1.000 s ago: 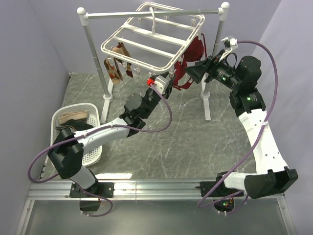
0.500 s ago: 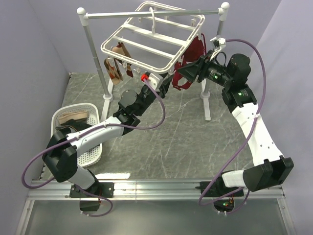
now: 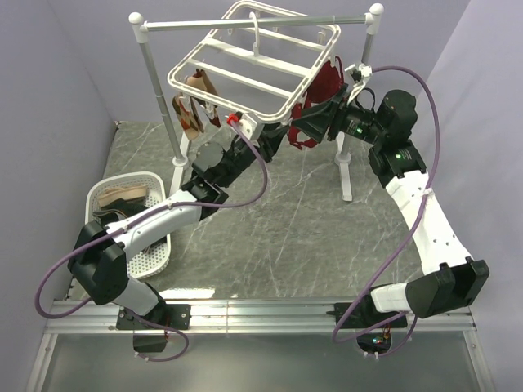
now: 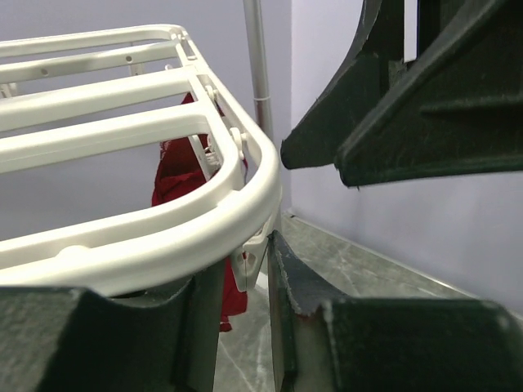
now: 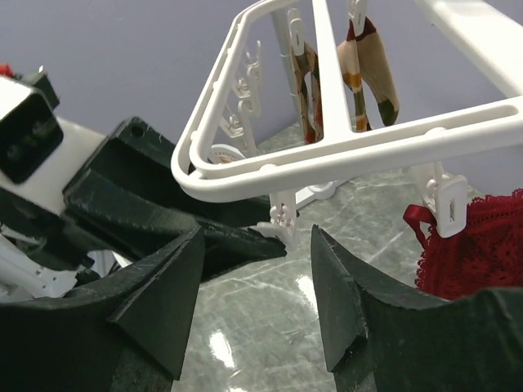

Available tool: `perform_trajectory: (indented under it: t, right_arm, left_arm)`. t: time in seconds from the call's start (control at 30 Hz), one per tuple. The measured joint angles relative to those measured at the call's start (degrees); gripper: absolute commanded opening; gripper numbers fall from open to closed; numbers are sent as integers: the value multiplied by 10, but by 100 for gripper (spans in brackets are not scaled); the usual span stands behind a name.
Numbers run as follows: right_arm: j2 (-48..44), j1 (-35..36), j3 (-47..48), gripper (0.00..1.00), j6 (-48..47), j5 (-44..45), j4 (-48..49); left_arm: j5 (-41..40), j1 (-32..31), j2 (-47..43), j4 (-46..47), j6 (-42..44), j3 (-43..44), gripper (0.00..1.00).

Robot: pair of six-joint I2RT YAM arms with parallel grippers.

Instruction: Clip the underwear to the hanger

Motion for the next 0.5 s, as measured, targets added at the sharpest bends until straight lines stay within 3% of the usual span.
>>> perform_trajectory:
  t: [0.37, 0.5]
  right_arm:
    - [22, 4, 0, 60, -14, -20, 24]
    - [25, 10, 0, 55, -12, -29, 33]
  left_arm:
    - [72, 22, -10, -30, -59, 12, 28]
    - [92, 25, -10, -36, -71, 17, 29]
